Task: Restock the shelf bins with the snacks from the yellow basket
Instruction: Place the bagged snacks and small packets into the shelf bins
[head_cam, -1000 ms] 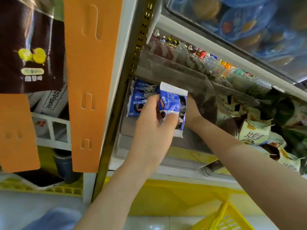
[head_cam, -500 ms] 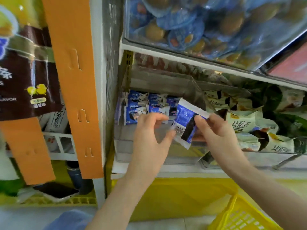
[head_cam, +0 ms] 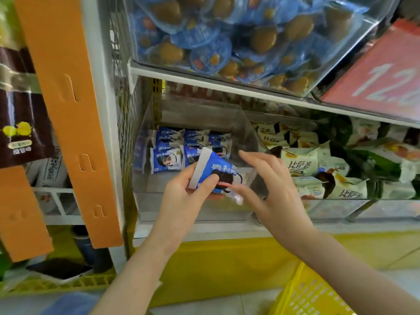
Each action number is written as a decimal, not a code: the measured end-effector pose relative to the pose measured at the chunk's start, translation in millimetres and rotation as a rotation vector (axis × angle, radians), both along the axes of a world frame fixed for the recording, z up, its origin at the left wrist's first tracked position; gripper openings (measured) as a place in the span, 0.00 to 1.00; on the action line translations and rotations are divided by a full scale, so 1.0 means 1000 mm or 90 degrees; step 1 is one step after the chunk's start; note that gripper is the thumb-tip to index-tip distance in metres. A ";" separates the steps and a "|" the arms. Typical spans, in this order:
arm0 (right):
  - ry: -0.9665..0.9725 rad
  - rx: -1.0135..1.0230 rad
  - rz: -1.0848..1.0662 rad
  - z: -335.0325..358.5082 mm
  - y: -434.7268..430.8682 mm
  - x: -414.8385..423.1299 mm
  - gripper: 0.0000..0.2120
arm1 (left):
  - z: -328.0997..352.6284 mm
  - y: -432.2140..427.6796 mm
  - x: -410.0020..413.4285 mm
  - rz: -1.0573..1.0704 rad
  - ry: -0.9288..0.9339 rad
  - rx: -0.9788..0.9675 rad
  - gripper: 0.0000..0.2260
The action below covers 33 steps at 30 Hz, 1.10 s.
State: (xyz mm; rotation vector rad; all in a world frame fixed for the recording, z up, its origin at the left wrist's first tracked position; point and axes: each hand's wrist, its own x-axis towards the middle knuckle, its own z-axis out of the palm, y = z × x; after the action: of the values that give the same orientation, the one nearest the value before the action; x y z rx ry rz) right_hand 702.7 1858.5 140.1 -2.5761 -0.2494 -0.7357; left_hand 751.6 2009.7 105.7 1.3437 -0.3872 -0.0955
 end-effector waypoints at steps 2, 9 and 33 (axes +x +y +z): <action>0.090 0.053 0.047 0.004 0.003 0.007 0.28 | 0.001 0.000 0.002 0.002 -0.031 0.019 0.10; 0.199 0.166 0.012 0.004 0.006 0.037 0.17 | -0.007 0.012 0.010 0.105 -0.220 0.275 0.19; 0.280 -0.354 -0.160 -0.034 -0.031 0.199 0.16 | -0.022 0.031 0.014 0.163 -0.457 0.525 0.07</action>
State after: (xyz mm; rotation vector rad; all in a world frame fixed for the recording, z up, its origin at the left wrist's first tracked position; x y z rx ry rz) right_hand 901.2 1827.8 105.9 -3.2548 0.0209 -0.1645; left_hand 765.3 2040.7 83.5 2.2240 -0.8255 0.5089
